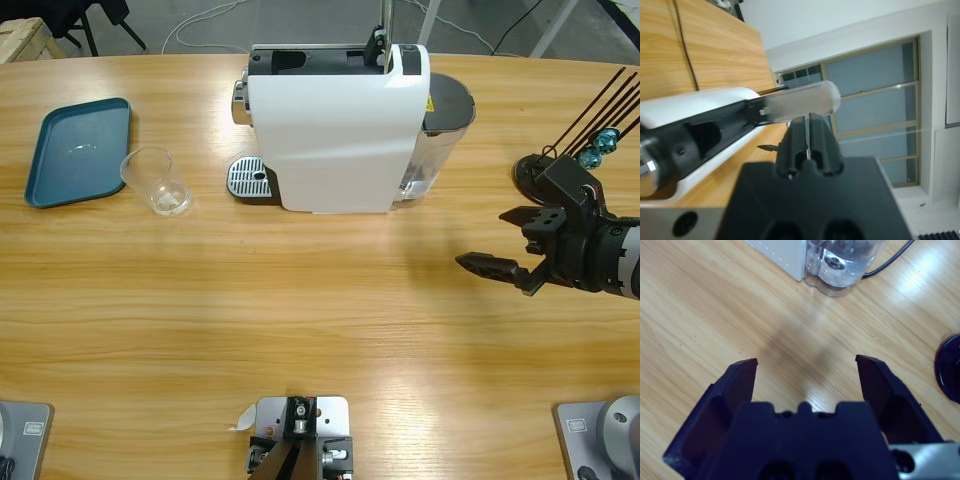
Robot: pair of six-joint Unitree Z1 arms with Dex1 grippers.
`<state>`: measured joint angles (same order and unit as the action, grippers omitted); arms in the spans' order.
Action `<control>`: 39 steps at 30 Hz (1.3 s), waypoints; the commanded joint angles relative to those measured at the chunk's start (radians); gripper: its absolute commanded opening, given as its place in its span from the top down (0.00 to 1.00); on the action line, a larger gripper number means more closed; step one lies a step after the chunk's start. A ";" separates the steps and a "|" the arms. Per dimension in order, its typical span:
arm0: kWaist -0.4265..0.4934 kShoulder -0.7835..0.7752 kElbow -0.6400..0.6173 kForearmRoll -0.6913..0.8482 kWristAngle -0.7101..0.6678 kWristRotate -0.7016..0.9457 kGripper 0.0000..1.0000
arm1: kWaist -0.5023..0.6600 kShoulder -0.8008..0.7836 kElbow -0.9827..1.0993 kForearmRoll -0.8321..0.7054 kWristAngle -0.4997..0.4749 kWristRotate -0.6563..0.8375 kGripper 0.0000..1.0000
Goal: Pour coffee
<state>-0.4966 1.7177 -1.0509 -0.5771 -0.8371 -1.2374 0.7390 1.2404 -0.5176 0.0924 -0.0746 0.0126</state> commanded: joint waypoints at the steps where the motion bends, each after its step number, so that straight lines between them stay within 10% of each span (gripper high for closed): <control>1: -0.018 -0.010 -0.009 0.088 0.009 0.045 1.00 | 0.010 0.013 -0.012 0.009 -0.004 0.013 0.16; 5: -0.022 -0.164 -0.070 0.506 0.203 0.332 1.00 | 0.010 -0.006 -0.012 0.010 -0.020 0.014 0.04; 6: -0.034 -0.209 -0.107 0.643 0.287 0.435 0.88 | 0.010 -0.021 -0.012 0.014 -0.035 0.023 0.00; 8: -0.078 -0.285 -0.212 0.939 0.510 0.658 0.29 | 0.010 -0.050 -0.015 0.034 -0.054 0.072 0.00; 11: -0.140 -0.409 -0.203 1.082 0.775 0.862 0.05 | 0.007 -0.105 -0.044 0.115 -0.073 0.182 0.00; 13: -0.142 -0.510 -0.106 1.079 0.835 0.924 0.04 | -0.052 -0.137 -0.104 0.267 -0.111 0.264 0.00; 18: -0.142 -0.654 0.096 1.074 0.901 0.980 0.05 | -0.403 -0.156 -0.213 0.391 -0.140 0.430 0.41; 39: -0.142 -0.815 0.425 0.945 0.935 1.003 0.05 | -0.585 0.057 -0.076 -0.062 -0.131 0.359 0.41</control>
<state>-0.6317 0.9106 -0.6748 0.3997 0.0820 -0.2527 0.1758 1.1777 -0.6161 0.0985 -0.2031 0.4031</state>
